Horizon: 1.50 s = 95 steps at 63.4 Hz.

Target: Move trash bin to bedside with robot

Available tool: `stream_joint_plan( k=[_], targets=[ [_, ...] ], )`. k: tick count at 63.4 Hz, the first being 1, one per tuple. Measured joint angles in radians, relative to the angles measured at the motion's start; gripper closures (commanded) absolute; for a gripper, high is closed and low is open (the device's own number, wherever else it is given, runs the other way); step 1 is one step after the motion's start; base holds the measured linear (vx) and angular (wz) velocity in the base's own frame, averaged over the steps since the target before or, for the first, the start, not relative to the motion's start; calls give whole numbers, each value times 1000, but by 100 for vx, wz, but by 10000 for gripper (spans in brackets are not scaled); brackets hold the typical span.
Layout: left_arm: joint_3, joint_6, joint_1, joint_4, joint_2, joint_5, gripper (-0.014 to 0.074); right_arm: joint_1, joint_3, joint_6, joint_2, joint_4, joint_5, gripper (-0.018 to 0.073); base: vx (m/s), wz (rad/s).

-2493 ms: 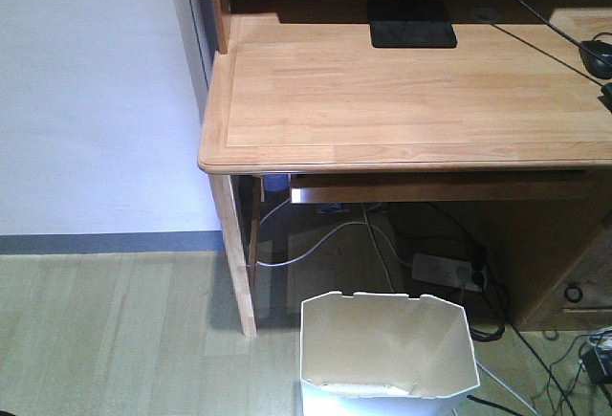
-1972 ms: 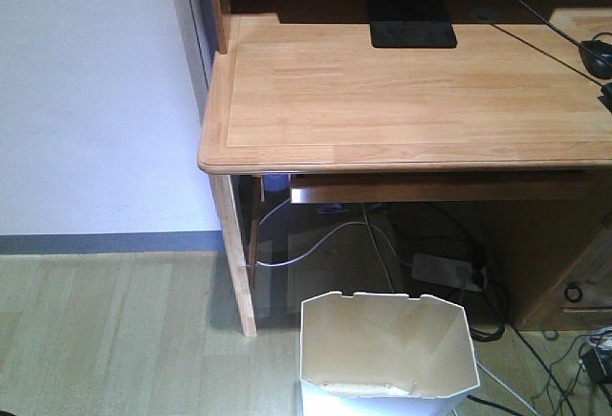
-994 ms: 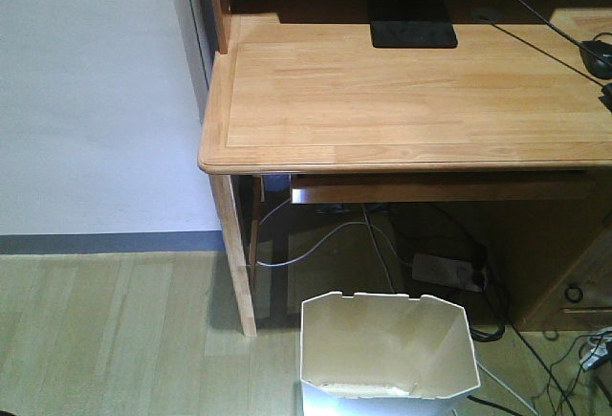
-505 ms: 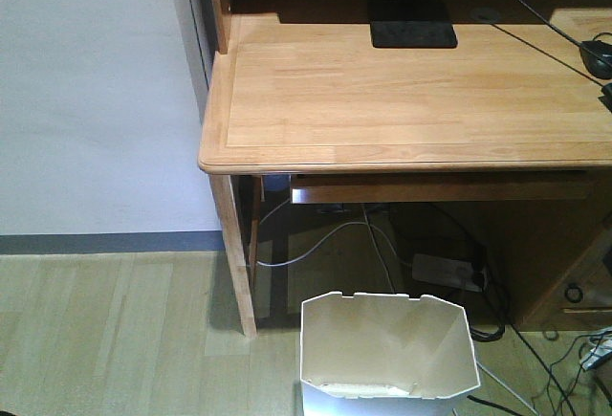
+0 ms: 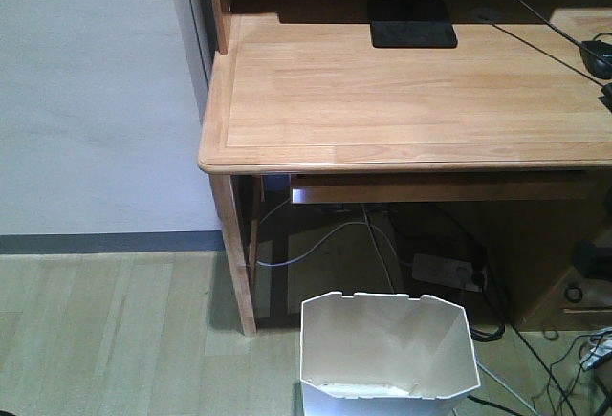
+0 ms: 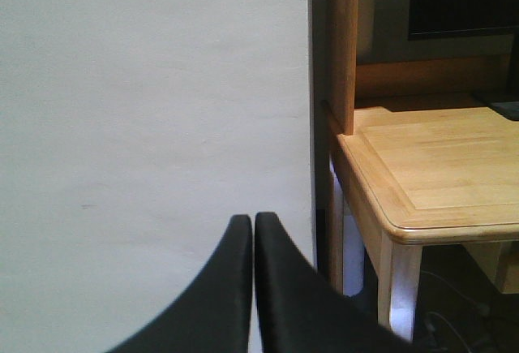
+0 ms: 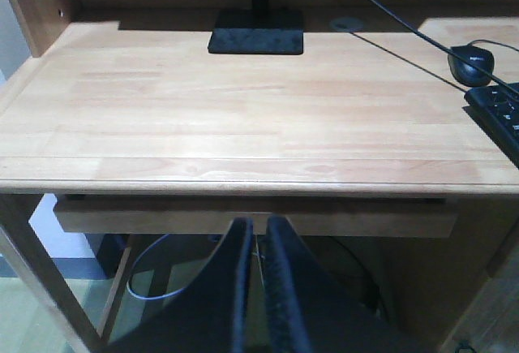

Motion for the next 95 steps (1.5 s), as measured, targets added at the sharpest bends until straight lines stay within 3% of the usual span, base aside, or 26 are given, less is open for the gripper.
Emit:
stream_joint_plan(
  k=[13, 24, 51, 95],
  targets=[
    [0, 0, 0, 0, 0, 0, 603, 0, 0, 0, 0, -1, 0, 106, 0, 0],
    [0, 0, 0, 0, 0, 0, 603, 0, 0, 0, 0, -1, 0, -17, 0, 0],
    [0, 0, 0, 0, 0, 0, 603, 0, -30, 19, 67, 21, 8, -24, 0, 0],
    [0, 0, 0, 0, 0, 0, 603, -21, -304, 8, 789, 45, 234, -24, 0, 0]
  ],
)
